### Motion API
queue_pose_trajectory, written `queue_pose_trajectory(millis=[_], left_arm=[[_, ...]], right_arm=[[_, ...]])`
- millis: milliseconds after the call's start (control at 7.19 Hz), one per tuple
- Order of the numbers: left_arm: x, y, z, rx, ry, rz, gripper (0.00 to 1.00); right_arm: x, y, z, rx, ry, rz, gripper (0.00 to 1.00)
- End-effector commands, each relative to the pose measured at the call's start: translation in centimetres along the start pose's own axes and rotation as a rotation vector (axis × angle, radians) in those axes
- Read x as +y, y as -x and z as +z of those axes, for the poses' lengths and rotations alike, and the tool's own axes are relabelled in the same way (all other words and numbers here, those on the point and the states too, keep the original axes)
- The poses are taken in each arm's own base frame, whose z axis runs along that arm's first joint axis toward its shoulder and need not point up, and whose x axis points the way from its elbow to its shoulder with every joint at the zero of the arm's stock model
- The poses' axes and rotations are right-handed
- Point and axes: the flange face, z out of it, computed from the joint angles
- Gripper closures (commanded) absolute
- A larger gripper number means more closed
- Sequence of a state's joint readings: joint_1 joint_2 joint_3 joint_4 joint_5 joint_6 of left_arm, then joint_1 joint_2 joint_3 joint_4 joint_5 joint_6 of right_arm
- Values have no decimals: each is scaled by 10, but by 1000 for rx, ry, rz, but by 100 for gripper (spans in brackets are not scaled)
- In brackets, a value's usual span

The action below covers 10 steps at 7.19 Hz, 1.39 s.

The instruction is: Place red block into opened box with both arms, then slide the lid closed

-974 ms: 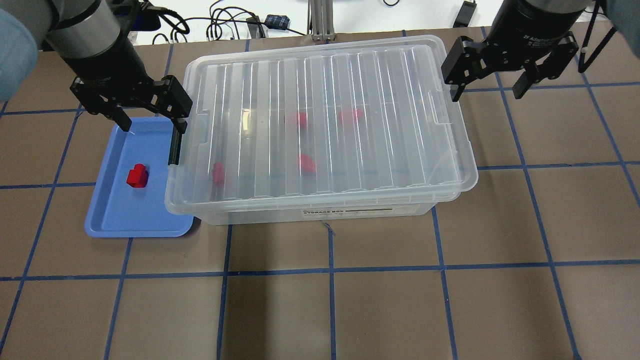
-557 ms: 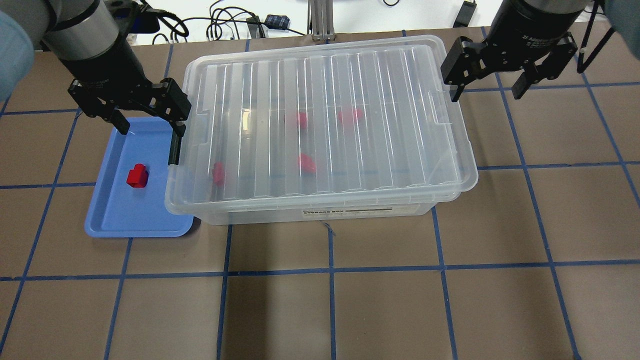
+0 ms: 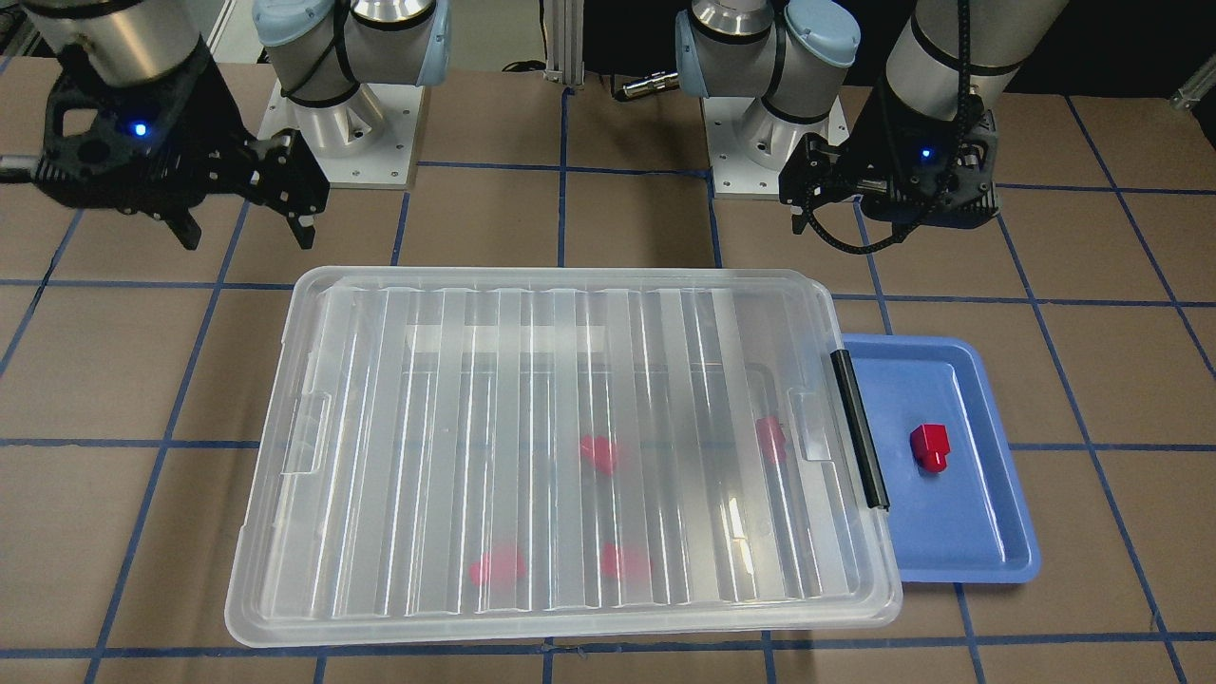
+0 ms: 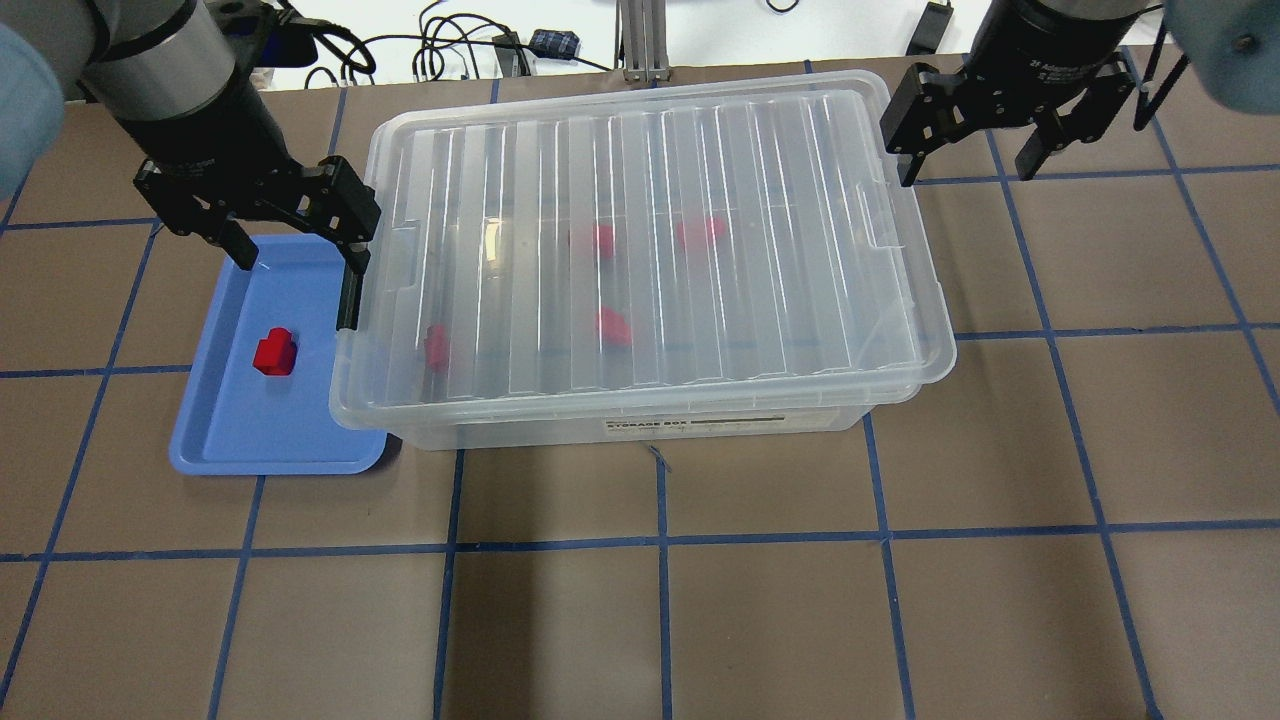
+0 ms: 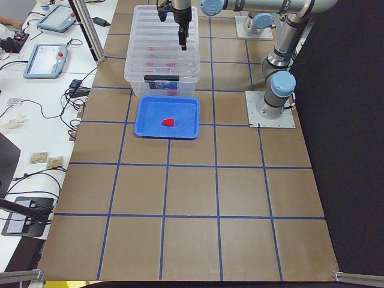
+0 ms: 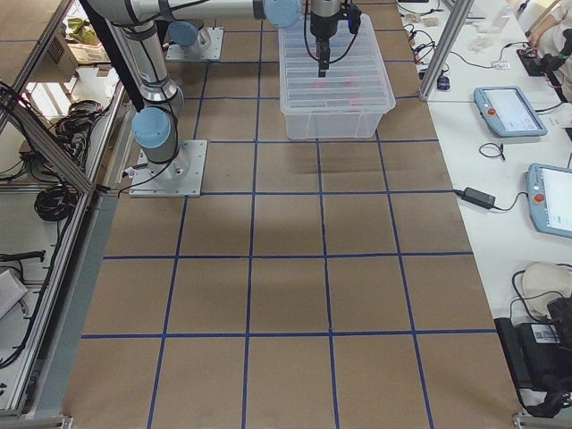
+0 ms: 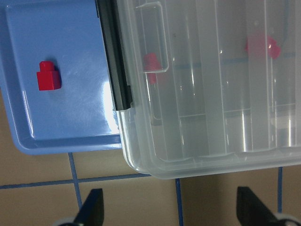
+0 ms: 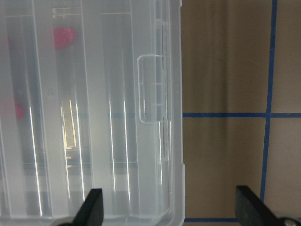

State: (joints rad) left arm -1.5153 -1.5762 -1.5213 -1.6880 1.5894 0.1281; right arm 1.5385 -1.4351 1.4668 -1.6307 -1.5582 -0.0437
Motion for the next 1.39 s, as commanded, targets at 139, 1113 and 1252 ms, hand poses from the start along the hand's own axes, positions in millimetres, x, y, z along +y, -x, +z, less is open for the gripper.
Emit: queue_pose_trajectory(millis=[139,1113,1252], left_arm=[[-17,88,10,18,-2,-92,0],[-59,213,165,16,-2,0,0],[-62,224,189,24,12,-10,0]], right_arm=[[-75,-22,92,3,-38,-21,0],[-89,-81,128,5,-9,-32,3],[-89,-85,128,6,-9,-50,3]])
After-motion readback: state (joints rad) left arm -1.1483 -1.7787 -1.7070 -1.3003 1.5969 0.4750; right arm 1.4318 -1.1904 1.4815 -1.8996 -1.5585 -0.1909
